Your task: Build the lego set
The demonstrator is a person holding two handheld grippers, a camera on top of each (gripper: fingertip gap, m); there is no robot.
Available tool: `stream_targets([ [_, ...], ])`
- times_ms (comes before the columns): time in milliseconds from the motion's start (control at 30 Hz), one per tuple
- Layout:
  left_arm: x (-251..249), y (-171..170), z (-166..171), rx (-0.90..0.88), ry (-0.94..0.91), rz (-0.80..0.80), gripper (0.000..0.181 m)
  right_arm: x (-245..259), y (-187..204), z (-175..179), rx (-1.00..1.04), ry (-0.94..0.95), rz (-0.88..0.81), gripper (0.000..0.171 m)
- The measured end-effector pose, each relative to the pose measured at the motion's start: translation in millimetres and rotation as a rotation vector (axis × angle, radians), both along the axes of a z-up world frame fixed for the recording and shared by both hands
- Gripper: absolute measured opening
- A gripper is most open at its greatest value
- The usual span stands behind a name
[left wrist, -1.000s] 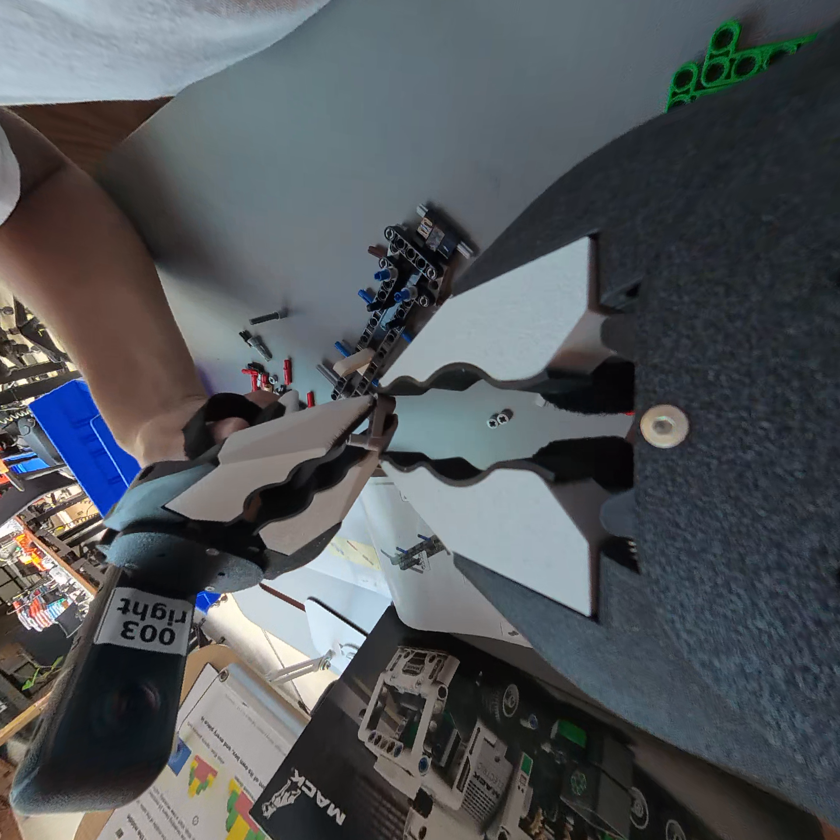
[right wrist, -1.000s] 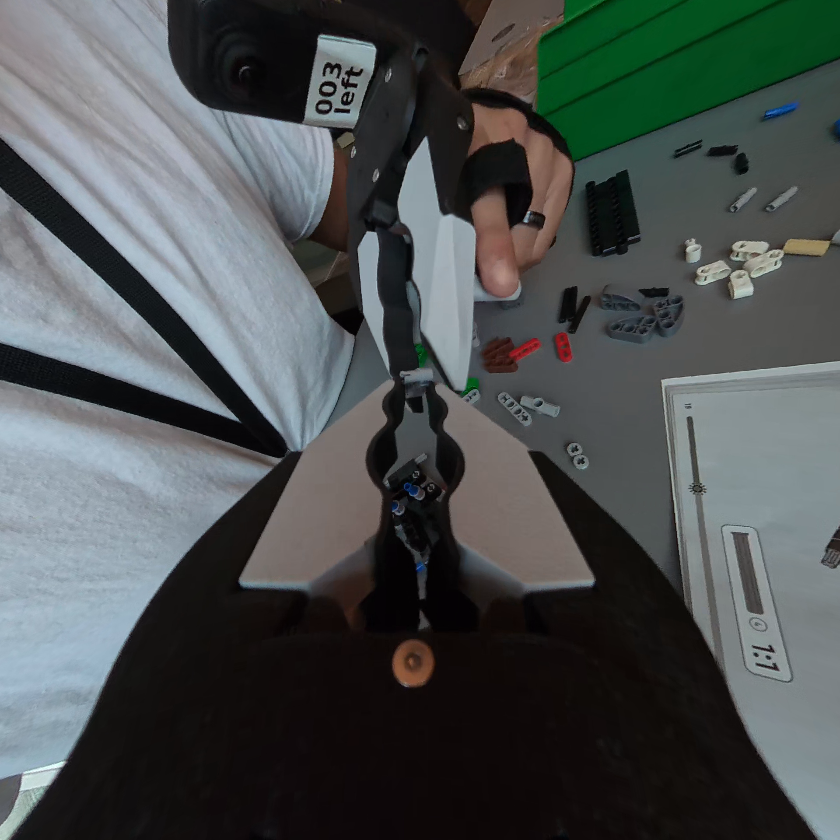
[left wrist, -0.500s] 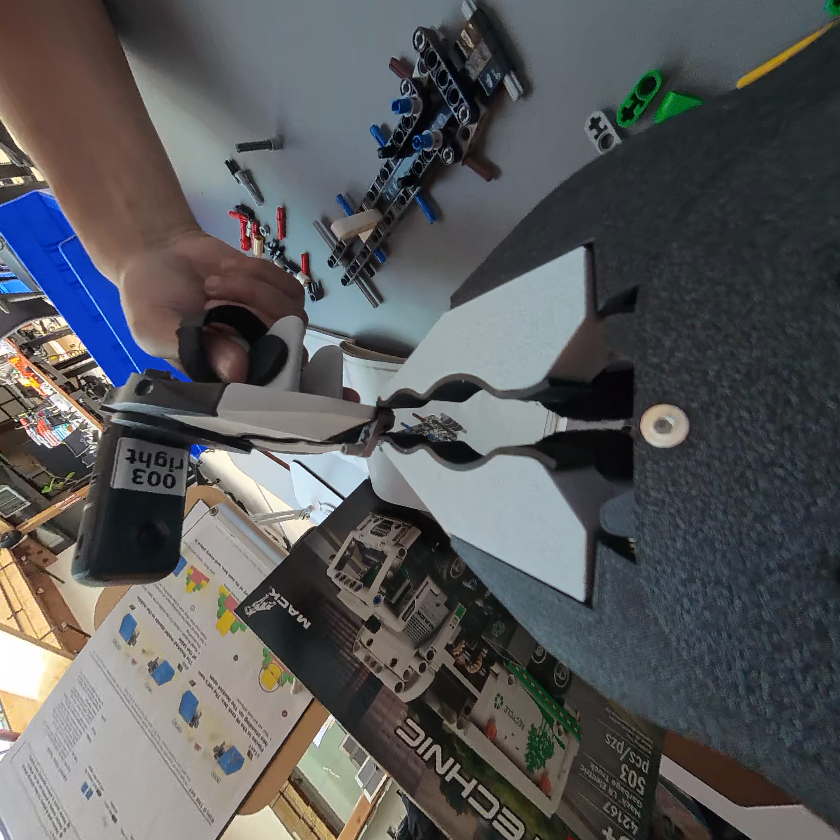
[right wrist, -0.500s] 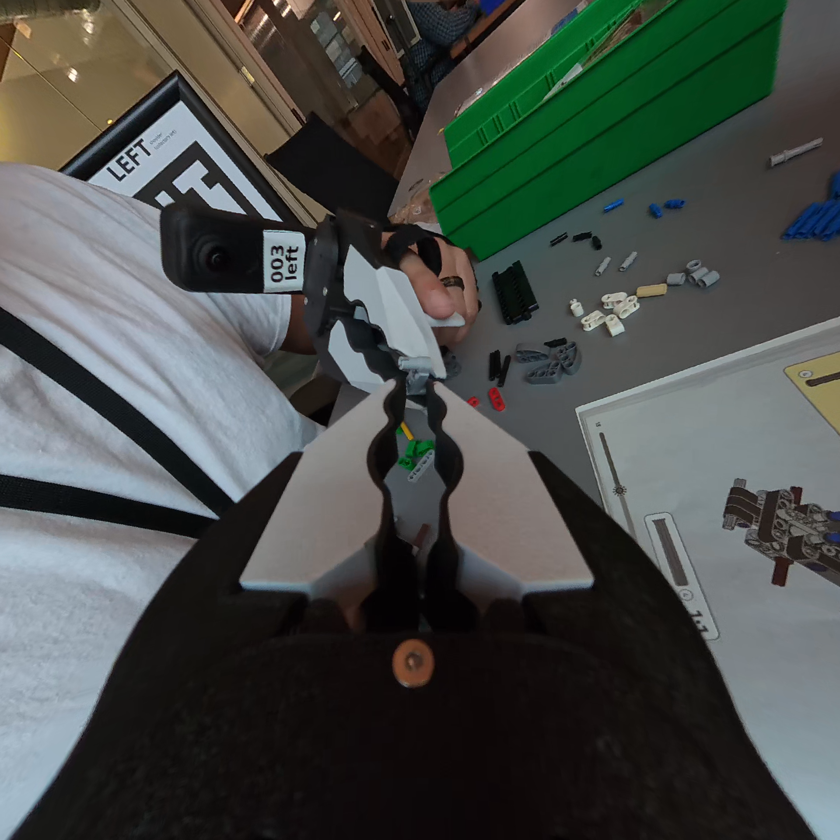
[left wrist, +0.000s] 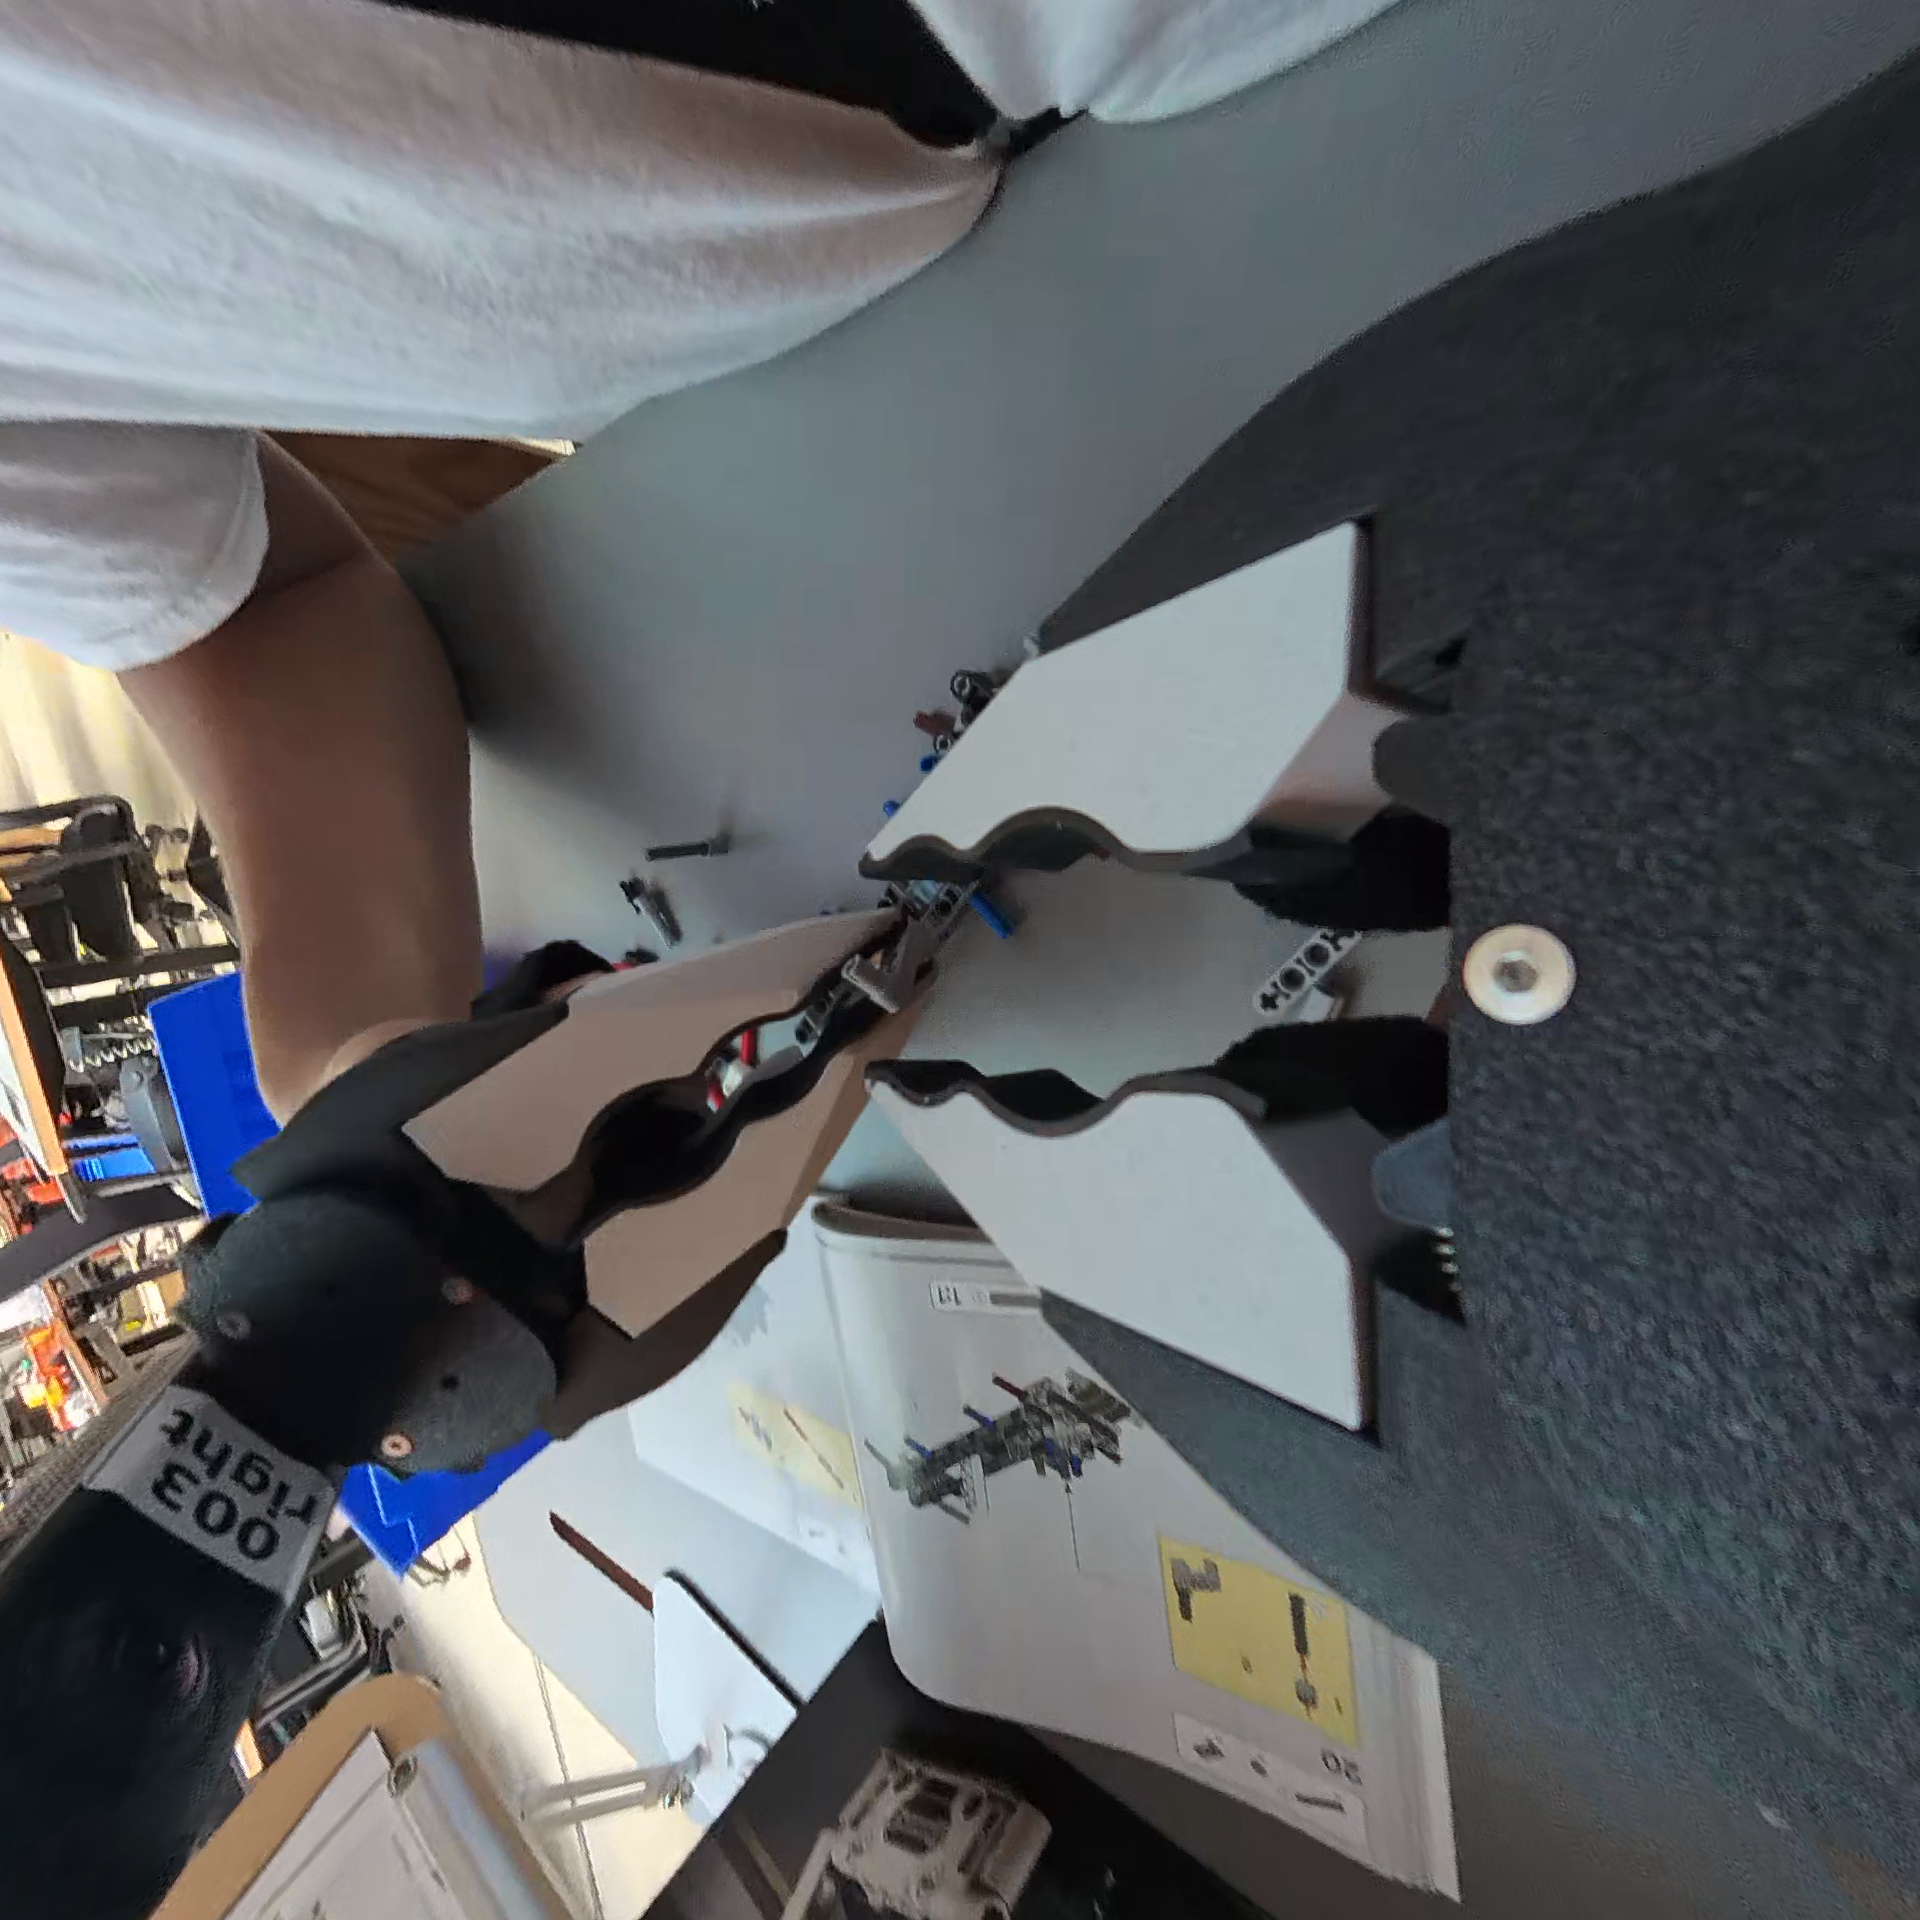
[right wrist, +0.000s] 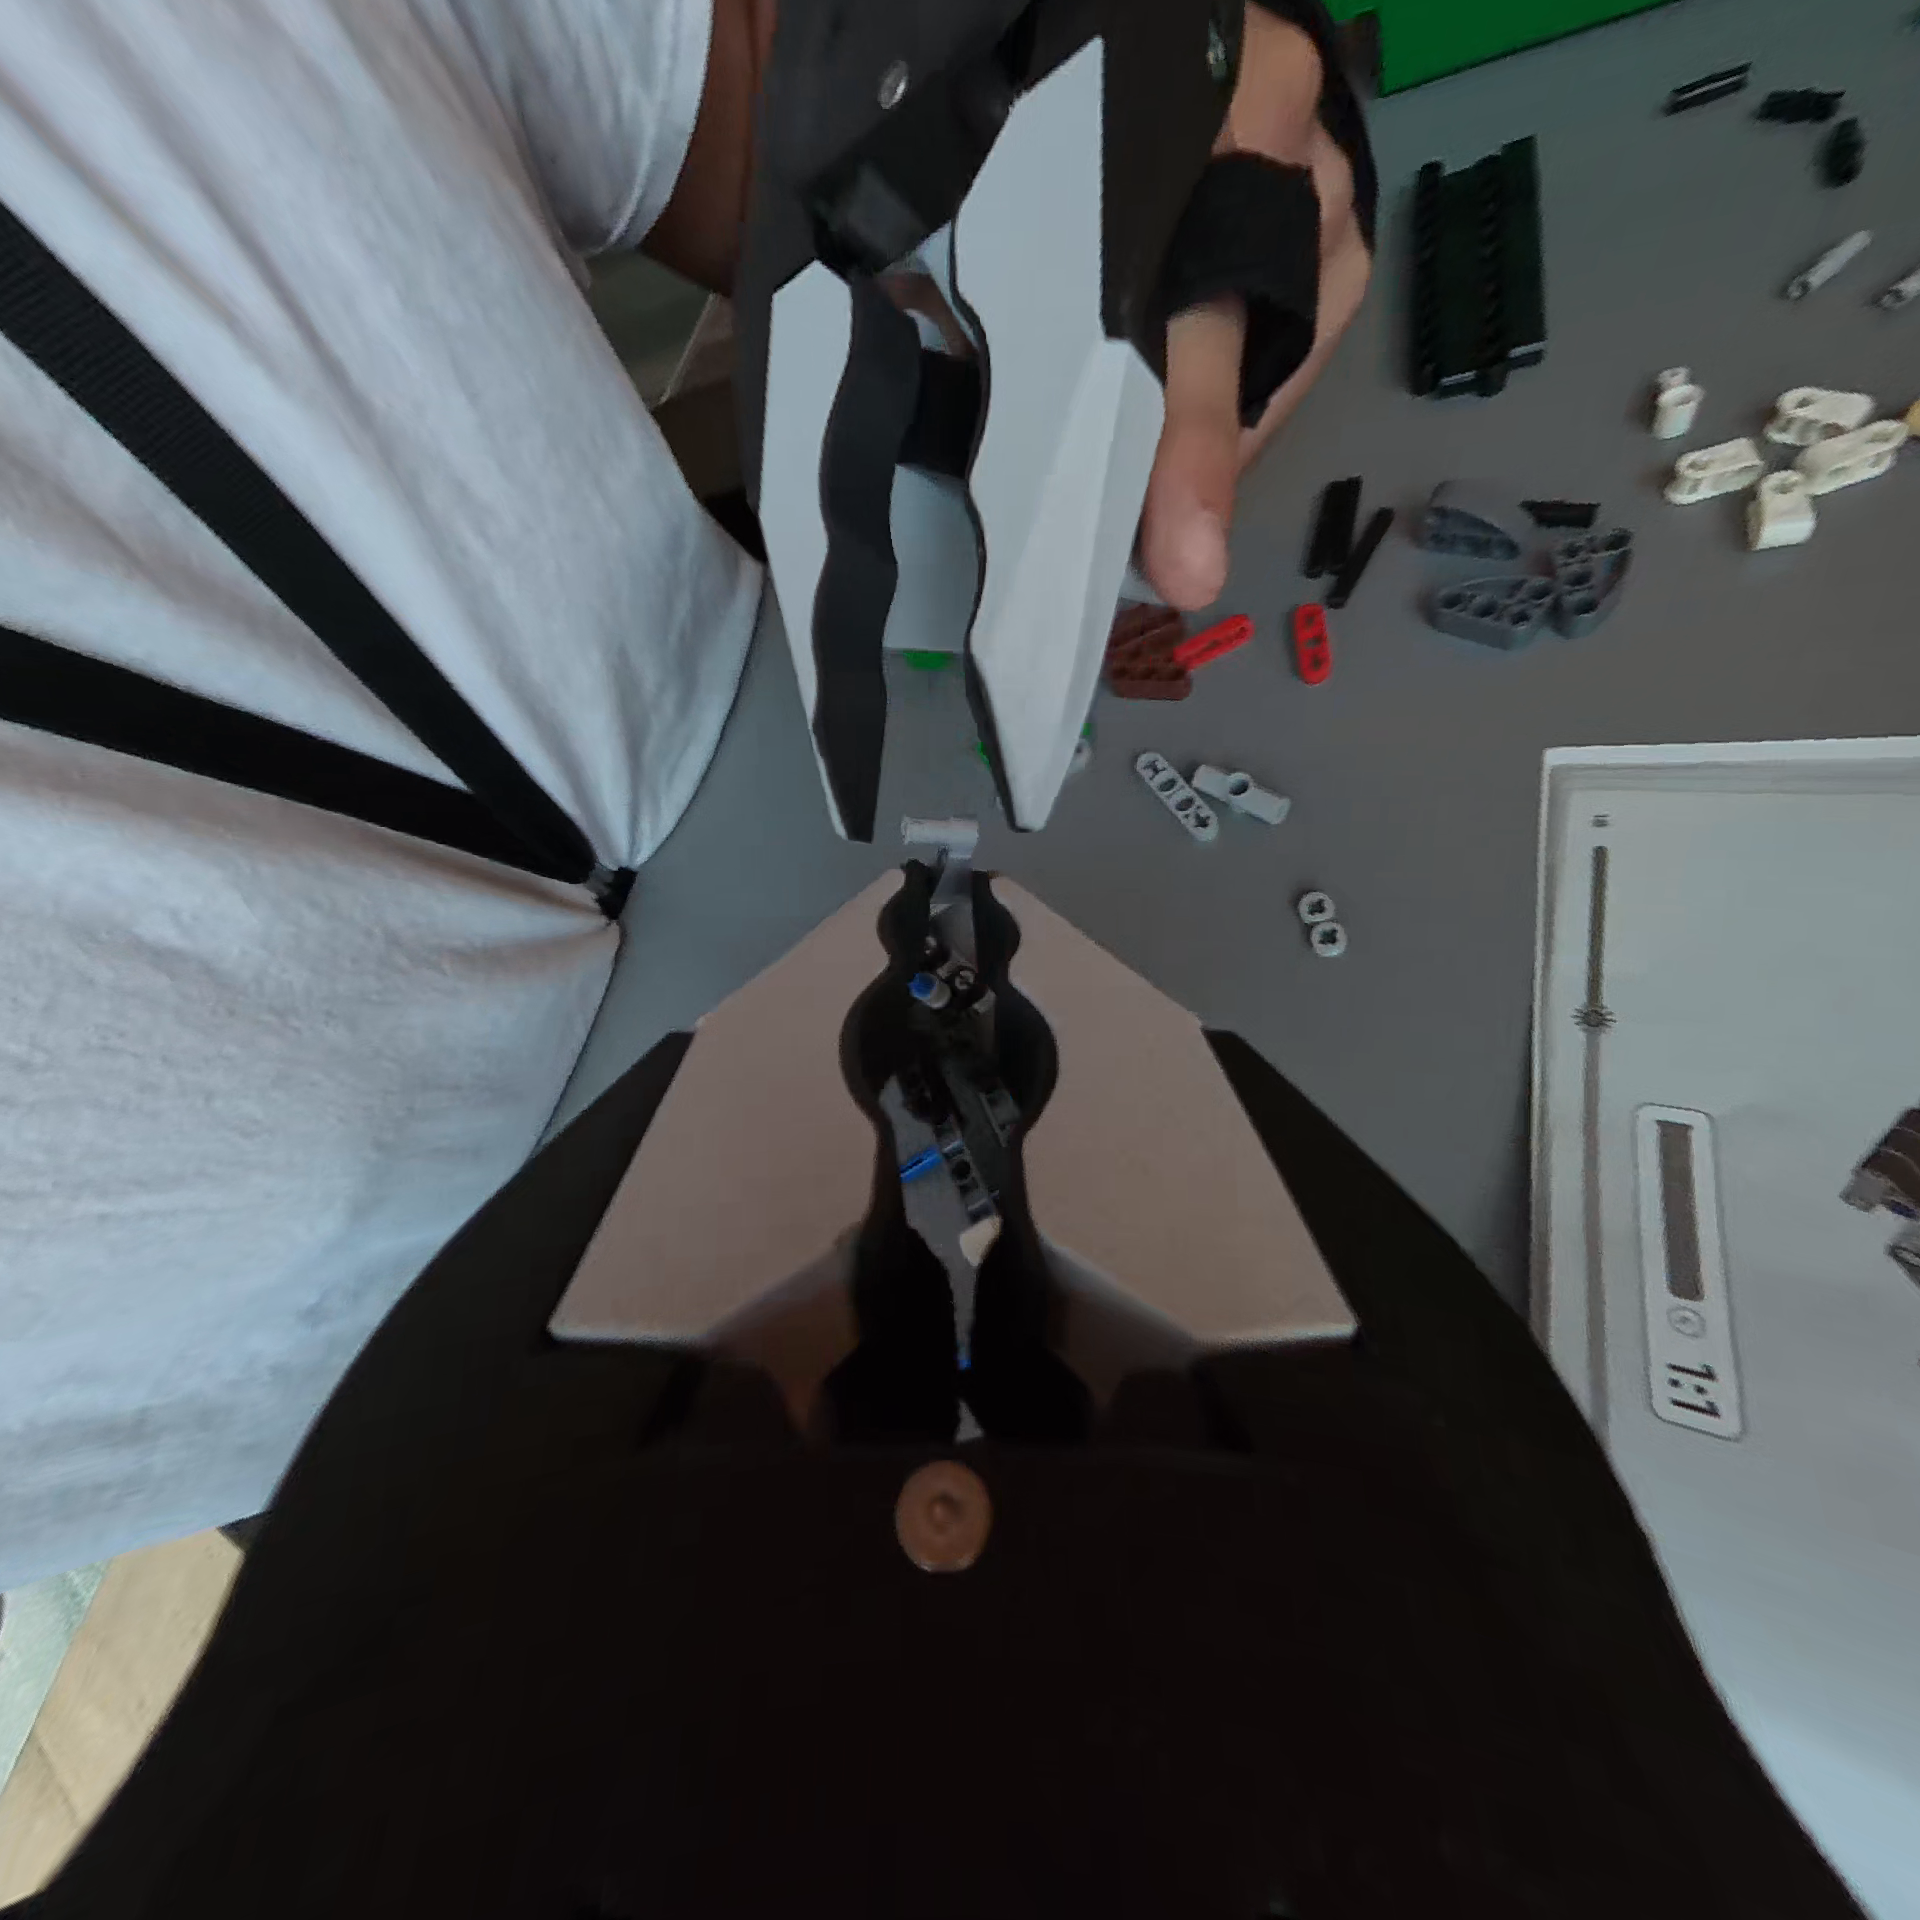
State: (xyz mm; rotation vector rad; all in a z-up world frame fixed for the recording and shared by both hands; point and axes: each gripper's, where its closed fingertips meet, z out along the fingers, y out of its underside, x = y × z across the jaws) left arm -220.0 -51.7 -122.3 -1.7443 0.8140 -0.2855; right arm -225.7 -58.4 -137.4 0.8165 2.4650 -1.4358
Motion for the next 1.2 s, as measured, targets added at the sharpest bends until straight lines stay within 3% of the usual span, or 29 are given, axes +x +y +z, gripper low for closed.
stream_targets([
  [233, 15.7, -3.9, -4.6, 0.02, 0.035, -0.047, 0.017, 18.0, -7.4, 1.8, -0.03, -0.049, 0.091, 0.003],
  [633, -14.7, 14.8, 9.4, 0.091, -0.009, 0.111, 0.007, -9.2, 12.5, 13.5, -0.125, -0.056, -0.059, 0.004],
  [833, -36.2, 22.7, 26.2, 0.143, -0.105, 0.218, 0.007, -31.5, 20.8, 26.5, -0.067, 0.192, -0.162, 0.012],
  [1200, -66.8, 25.0, 58.7, 0.091, -0.599, 0.275, 0.006, -56.2, 32.6, 58.6, 0.163, 0.756, -0.336, 0.016],
])
